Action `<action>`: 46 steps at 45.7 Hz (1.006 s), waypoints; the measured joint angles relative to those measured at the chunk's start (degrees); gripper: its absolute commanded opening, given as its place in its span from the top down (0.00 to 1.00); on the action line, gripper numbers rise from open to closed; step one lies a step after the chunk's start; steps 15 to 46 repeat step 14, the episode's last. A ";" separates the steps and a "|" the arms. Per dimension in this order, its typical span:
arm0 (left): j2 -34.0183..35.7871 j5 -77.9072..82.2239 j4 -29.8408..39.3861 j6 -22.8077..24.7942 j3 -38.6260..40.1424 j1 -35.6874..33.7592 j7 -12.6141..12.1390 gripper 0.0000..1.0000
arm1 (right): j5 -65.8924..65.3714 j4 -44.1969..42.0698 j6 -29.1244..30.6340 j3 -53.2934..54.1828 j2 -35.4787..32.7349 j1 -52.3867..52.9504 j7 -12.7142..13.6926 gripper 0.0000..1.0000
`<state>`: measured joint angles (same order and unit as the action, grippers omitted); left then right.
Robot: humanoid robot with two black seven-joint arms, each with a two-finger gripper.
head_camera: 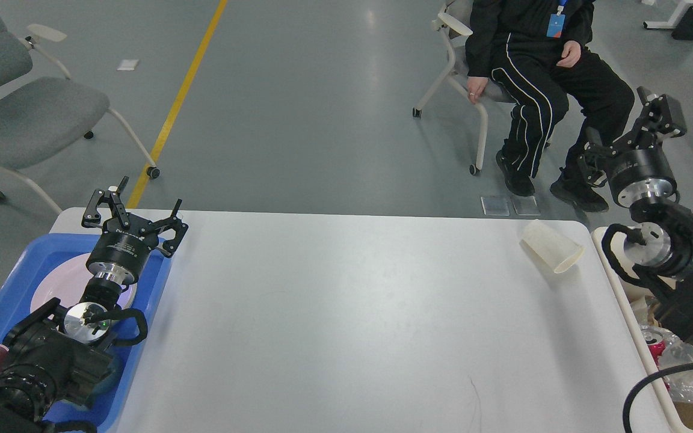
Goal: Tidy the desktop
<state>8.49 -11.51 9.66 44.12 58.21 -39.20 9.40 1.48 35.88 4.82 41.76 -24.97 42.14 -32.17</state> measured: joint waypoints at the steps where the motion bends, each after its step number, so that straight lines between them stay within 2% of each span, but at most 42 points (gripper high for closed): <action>1: 0.00 0.00 0.00 0.00 0.00 0.00 0.00 0.04 | -0.25 0.69 0.11 -0.15 0.12 -1.40 -1.98 0.00; 5: 0.00 0.00 -0.01 0.00 0.00 0.00 0.00 0.04 | -0.85 2.83 0.39 -0.46 0.23 -4.52 -4.98 0.00; 9: -0.01 0.00 -0.02 0.00 0.00 0.00 0.00 0.04 | -2.22 5.56 0.59 -0.61 0.27 -7.07 -5.85 0.00; 14: -0.01 0.00 -0.02 0.00 0.01 0.00 0.00 0.04 | -4.50 8.74 0.63 -0.69 0.80 -9.34 -5.97 0.00; 46: -0.01 0.00 -0.02 0.00 0.01 0.00 0.00 0.04 | -4.50 8.74 0.63 -0.69 0.80 -9.34 -5.97 0.00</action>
